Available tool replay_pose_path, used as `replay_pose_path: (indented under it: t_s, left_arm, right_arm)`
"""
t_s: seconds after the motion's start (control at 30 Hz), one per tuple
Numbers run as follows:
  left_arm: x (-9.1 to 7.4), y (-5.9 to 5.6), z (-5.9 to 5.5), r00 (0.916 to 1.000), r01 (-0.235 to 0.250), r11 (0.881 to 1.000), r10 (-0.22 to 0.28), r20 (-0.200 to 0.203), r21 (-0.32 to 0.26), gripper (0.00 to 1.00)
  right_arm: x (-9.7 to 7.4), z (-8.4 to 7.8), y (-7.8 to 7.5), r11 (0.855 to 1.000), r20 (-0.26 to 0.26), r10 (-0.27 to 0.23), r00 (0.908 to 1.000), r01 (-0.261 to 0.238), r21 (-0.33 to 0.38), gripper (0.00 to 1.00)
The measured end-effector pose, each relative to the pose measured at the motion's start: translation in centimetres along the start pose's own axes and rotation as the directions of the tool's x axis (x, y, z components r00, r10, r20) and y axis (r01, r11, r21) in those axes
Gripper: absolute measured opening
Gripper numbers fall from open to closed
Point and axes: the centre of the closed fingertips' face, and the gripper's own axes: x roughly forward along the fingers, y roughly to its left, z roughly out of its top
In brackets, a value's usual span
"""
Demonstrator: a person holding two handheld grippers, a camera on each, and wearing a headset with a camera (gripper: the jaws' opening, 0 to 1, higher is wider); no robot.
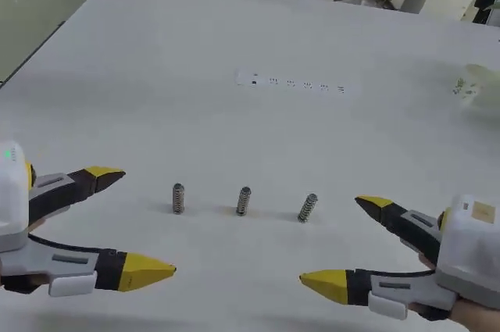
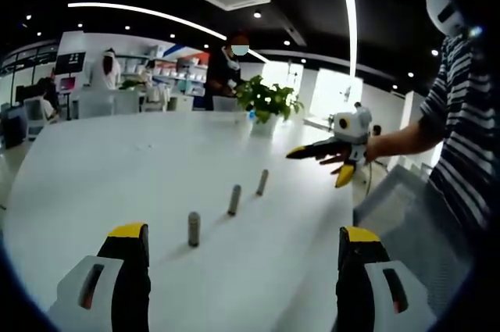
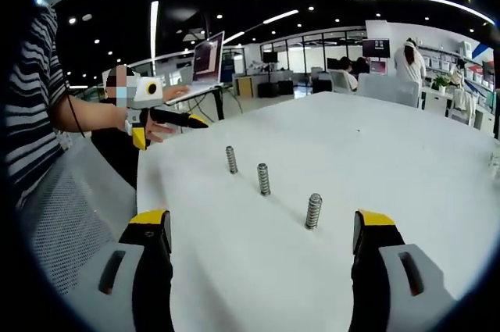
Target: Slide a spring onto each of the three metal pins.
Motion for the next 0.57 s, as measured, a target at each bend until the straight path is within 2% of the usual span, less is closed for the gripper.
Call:
replay_pose_path:
  t_s: [0.23,0.43,0.57]
  left_arm:
    - [-0.8,0.2,-0.2,0.9999,-0.01,1.0,0.01,0.005,-0.01,0.98]
    - [-1.4,0.2,0.1,0.999,-0.016,0.999,0.017,0.04,-0.031,0.98]
    - [-1.9,0.4,-0.1,0.9989,-0.027,0.999,0.029,0.037,-0.031,0.98]
  right_arm:
    - [-1.1,-0.7,-1.0,0.999,-0.003,-0.03,0.9995,0.03,0.015,0.99]
    - [-1.6,-1.5,-1.0,0.999,-0.028,-0.038,0.9989,0.037,-0.01,0.99]
    - [-1.9,-1.5,-0.9,0.999,-0.025,-0.044,0.9987,0.044,-0.008,0.99]
